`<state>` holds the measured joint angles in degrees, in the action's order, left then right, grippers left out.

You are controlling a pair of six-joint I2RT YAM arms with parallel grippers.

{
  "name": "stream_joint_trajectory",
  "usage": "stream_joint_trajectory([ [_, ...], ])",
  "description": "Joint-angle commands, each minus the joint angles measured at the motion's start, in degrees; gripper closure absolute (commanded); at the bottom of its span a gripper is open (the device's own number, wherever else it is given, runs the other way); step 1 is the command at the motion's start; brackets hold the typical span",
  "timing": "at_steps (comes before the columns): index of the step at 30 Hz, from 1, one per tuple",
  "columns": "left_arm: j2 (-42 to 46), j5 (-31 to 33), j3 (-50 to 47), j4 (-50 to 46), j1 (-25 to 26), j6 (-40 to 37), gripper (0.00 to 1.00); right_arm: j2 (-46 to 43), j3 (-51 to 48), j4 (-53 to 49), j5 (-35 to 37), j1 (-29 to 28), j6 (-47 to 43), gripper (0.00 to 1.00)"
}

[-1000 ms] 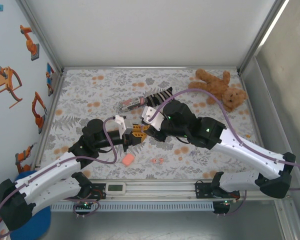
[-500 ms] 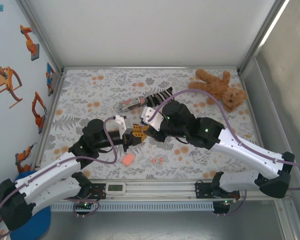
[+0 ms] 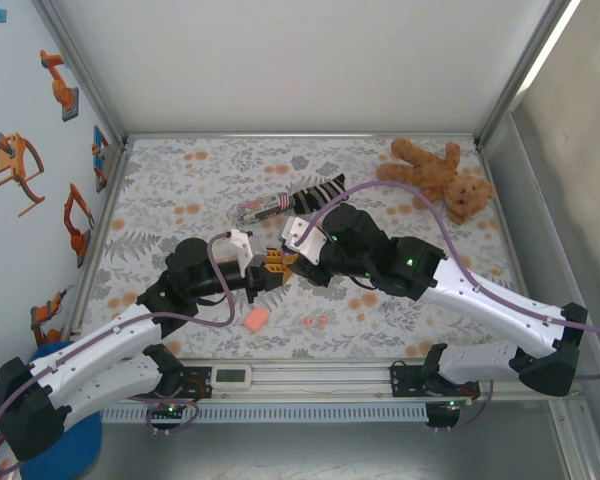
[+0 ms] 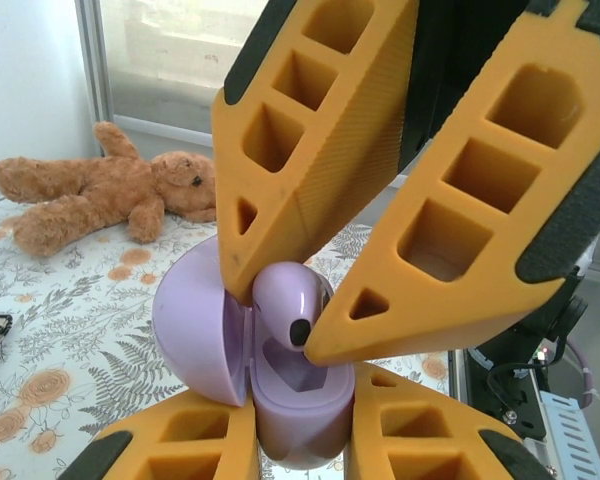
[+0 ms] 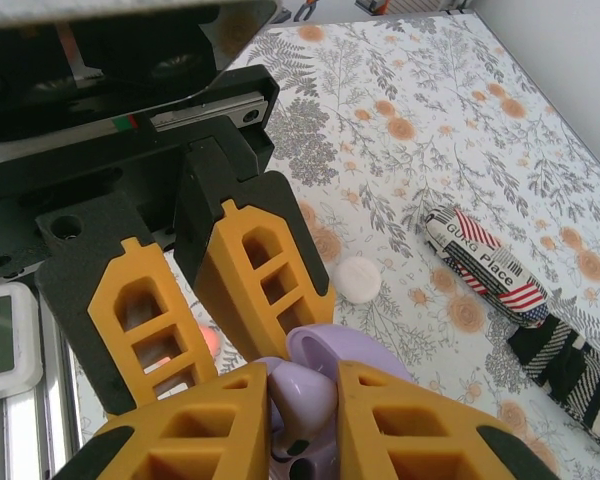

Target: Insert wireless bluetooth earbuds into charging case

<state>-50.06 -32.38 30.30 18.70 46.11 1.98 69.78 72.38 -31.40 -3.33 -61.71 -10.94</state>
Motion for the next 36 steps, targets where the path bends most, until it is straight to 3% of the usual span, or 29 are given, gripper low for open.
stream_joint_trajectory([
  [1, 0.56, -0.05, 2.21, 2.37, 0.3, 0.6, 1.0, -0.17, -0.57, 1.0, -0.09, -0.61, 1.36, 0.78],
  [8, 0.67, -0.05, 1.77, 2.23, 0.39, 0.28, 1.0, -0.96, 0.59, 0.93, 0.43, -0.58, 1.84, 0.73],
  [12, 0.34, -0.05, 1.54, 2.22, 0.5, 0.21, 1.0, -1.13, 2.59, 0.46, 2.08, -0.6, 2.64, 0.59],
  [27, 1.53, 0.98, 0.56, 0.81, 0.73, -1.18, 1.0, -7.68, 2.56, 1.45, 15.15, -0.01, 11.99, 0.23],
  [36, 4.44, 2.62, -0.46, -1.11, 0.74, -2.64, 1.0, -10.52, -1.08, -1.13, 15.47, 7.13, 21.21, 0.07],
])
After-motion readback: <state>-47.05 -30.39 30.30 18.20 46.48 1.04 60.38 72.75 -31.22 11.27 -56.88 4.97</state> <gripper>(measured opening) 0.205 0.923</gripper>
